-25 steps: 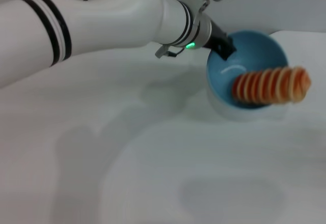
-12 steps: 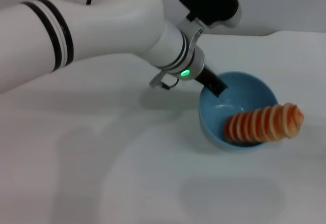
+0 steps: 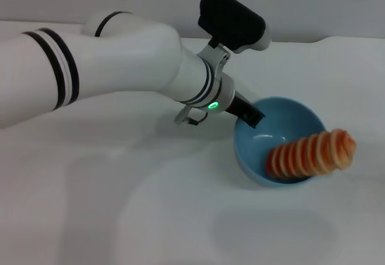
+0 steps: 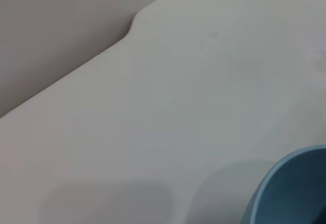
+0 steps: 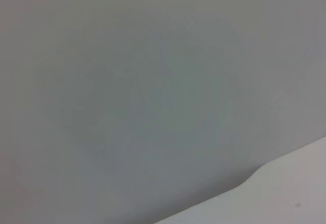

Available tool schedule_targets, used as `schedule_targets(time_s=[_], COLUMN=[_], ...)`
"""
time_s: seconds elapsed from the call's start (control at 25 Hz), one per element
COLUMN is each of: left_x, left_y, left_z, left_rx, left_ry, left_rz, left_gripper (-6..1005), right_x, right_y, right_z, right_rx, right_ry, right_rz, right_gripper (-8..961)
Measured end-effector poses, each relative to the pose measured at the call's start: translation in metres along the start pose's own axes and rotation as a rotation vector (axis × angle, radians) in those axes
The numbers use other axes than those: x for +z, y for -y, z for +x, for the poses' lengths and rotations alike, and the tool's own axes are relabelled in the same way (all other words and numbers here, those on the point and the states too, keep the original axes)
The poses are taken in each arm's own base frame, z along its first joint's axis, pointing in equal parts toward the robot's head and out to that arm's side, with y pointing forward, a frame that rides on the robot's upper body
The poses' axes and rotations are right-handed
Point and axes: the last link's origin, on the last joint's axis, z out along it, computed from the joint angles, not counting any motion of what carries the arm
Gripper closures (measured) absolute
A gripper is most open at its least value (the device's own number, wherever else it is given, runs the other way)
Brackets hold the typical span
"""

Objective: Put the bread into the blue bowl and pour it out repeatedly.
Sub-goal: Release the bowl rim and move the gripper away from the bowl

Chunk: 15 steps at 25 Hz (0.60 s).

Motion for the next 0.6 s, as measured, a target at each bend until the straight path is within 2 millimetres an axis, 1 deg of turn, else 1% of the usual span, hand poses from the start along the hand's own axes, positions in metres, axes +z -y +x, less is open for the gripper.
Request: schedule_targets(time_s=[0.16,0.32,0.6], left_x=[0.002,0.002,0.003], left_y=[0.004,0.005,0.003], left_z=[-0.007,-0.010,-0.013], left_rx=[-0.023,-0.028,-0.013], left_ry=[-0.015,-0.009,0.004], left_rz=[0.013,0.013,0.011], left_gripper=[1000,999,966], right_x=[0.002,0.004,0.006], right_y=[0.000,0.000,0.000], right_z=[-0.001,0.001,0.003], right_rx=[-0.002,0.008,0.020], right_ry=[0.001,-0.001,-0.002], right_rz=[0.003,0.003,0.005], right_gripper=[540,535,526])
